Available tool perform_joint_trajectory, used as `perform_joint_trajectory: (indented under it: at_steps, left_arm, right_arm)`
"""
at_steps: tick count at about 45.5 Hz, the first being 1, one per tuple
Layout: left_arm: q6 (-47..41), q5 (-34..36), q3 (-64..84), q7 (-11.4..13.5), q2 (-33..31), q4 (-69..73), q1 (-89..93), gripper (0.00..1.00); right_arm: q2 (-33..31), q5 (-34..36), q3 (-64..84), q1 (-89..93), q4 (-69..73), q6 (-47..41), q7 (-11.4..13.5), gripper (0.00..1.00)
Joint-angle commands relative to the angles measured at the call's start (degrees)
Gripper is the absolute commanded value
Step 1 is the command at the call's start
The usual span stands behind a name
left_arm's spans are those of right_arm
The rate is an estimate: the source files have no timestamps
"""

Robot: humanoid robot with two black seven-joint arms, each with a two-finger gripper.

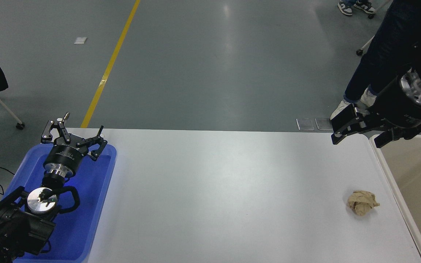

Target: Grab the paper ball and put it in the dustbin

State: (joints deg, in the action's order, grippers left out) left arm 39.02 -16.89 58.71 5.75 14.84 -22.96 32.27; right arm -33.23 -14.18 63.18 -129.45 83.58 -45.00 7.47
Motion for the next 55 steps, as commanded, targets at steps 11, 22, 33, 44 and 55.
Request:
perform_joint_trajectory:
  at_steps: [11, 22, 33, 44, 55]
  left_arm:
    - [0.00, -0.07, 0.08, 0.05, 0.01, 0.02, 0.08, 1.00]
    - [0.00, -0.07, 0.00, 0.05, 0.01, 0.02, -0.01, 1.00]
    - [0.00, -0.07, 0.00, 0.05, 0.01, 0.02, -0.01, 1.00]
    - [0.00, -0.07, 0.00, 0.05, 0.01, 0.02, 0.08, 1.00]
    - [0.00, -0.07, 0.00, 0.05, 0.01, -0.07, 0.08, 1.00]
  right_arm:
    - [0.00, 0.03, -0.34, 0.61, 0.00, 0.00, 0.00, 1.00]
    - [0.09, -0.06, -0.60, 0.96, -0.26, 0.00, 0.00, 1.00]
    - [-0.08, -0.06, -0.60, 0.61, -0.44, 0.00, 0.00, 1.00]
    - [-0.17, -0.32, -0.51, 1.13, -0.61, 0.00, 0.00, 1.00]
    - [-0.17, -0.85, 0.01, 1.13, -1.49, 0.00, 0.00, 1.00]
